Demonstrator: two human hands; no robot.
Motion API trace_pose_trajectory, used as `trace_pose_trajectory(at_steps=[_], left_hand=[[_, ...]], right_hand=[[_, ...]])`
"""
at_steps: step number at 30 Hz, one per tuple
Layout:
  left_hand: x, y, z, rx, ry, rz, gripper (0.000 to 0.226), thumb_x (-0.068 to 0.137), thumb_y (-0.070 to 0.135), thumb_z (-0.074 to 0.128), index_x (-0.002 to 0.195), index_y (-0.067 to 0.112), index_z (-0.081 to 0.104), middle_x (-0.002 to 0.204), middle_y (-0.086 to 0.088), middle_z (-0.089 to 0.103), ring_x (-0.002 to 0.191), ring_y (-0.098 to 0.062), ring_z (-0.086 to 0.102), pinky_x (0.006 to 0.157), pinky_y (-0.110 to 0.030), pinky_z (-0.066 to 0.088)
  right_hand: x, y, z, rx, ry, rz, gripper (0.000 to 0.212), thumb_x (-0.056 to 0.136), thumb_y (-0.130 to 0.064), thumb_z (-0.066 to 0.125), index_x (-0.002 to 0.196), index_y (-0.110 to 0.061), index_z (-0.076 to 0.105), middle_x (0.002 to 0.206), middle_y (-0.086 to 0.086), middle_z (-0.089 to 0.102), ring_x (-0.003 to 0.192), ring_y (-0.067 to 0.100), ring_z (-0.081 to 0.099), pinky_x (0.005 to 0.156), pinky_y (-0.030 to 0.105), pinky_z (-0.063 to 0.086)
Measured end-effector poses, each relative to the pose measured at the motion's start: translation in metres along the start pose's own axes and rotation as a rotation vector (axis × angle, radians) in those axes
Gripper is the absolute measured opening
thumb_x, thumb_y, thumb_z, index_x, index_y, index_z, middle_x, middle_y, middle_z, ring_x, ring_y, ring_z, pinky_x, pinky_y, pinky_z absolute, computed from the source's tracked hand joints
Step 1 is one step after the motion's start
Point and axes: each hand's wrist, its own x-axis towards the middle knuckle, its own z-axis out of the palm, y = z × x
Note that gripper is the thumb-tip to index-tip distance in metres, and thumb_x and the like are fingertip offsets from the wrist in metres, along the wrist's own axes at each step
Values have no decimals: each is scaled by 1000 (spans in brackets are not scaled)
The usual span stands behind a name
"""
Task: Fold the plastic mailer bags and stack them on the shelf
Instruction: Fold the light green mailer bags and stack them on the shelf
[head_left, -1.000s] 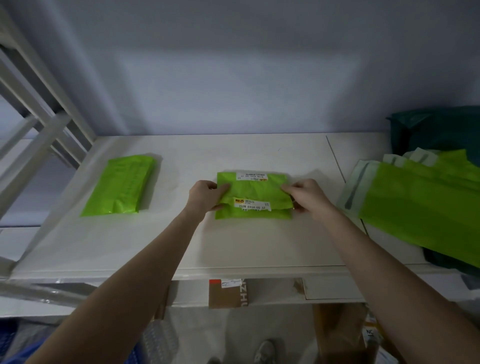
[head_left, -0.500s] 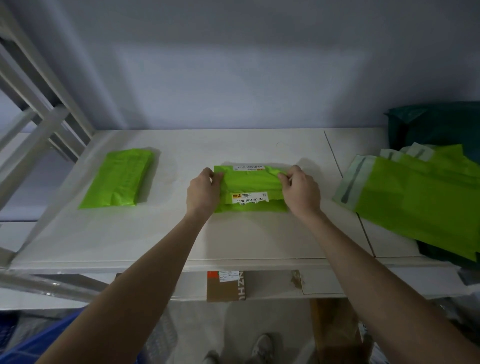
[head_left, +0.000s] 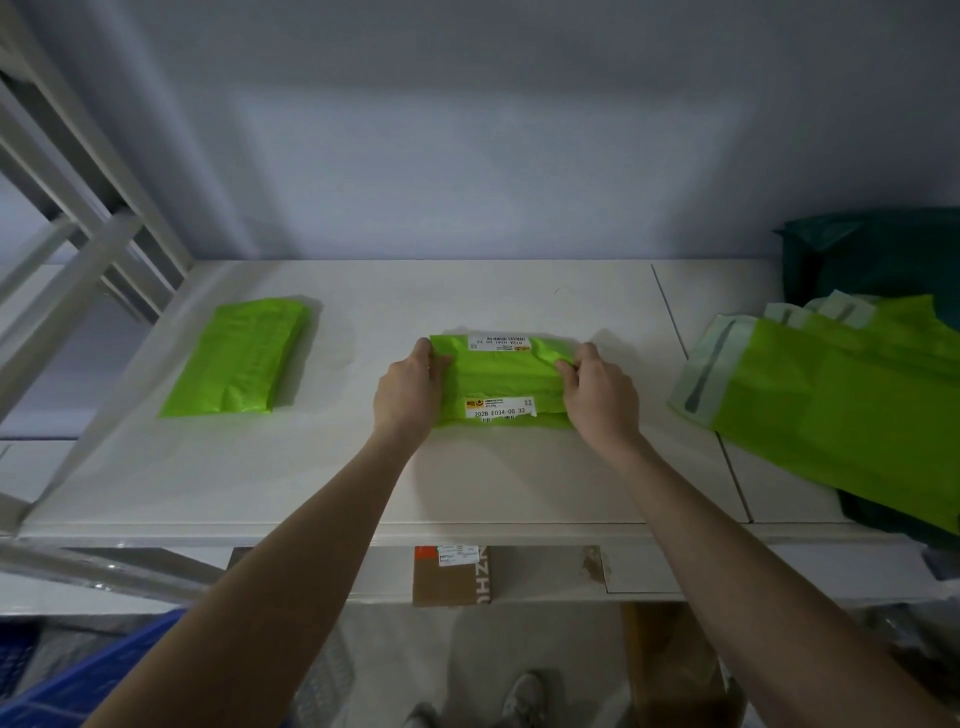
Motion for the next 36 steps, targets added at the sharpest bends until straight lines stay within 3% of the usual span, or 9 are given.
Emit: trace_pose_trajectory(at_steps=[20, 23, 26, 29, 31, 33, 36], left_hand=[[-1, 0, 12, 400, -15, 94, 40, 103, 36, 24, 122, 3, 37, 99, -20, 65, 91, -40, 63, 60, -37, 37], [-1, -4, 10, 247, -14, 51, 37, 101, 37, 30, 114, 4, 43, 96, -21, 64, 89, -41, 61, 62, -37, 38], [2, -8, 4, 53, 6, -59, 31, 94, 39, 44, 106, 12, 54, 93, -11, 66, 89, -35, 60, 67, -33, 40], [12, -6, -2, -79, -38, -189, 26, 89, 39, 46, 80, 17, 57, 84, -2, 57, 84, -28, 54, 67, -29, 38], [22, -1, -5, -159, -57, -241, 39, 92, 39, 42, 62, 15, 45, 69, -2, 49, 74, -27, 48, 57, -29, 33], [32, 1, -6, -190, -47, -253, 45, 95, 40, 38, 61, 11, 45, 65, -6, 50, 70, -27, 47, 56, -30, 33], [41, 3, -2, -206, -46, -254, 43, 96, 37, 41, 65, 10, 51, 64, -8, 52, 69, -27, 50, 60, -30, 36]], right_hand=[[-7, 1, 17, -178, 10, -70, 40, 101, -31, 33, 124, 0, 44, 99, 23, 66, 90, 40, 64, 70, 40, 46], [-3, 3, 15, -143, -21, -6, 36, 98, -35, 40, 113, -4, 50, 98, 18, 66, 91, 37, 63, 69, 37, 43], [6, 7, 9, 111, -77, 154, 25, 89, -35, 54, 96, -12, 59, 95, 10, 67, 92, 32, 61, 70, 33, 40], [19, 7, 4, 333, -130, 259, 20, 86, -32, 54, 88, -14, 62, 90, 6, 65, 89, 27, 59, 69, 28, 38], [29, 4, 1, 457, -124, 333, 26, 88, -32, 51, 71, -13, 56, 75, 6, 59, 82, 28, 56, 67, 29, 35], [39, -1, 2, 492, -113, 377, 39, 89, -31, 49, 55, -13, 41, 61, 4, 48, 72, 28, 50, 63, 29, 32], [51, -6, 8, 438, -128, 402, 43, 90, -34, 49, 54, -13, 40, 70, 11, 52, 73, 28, 49, 66, 29, 33]])
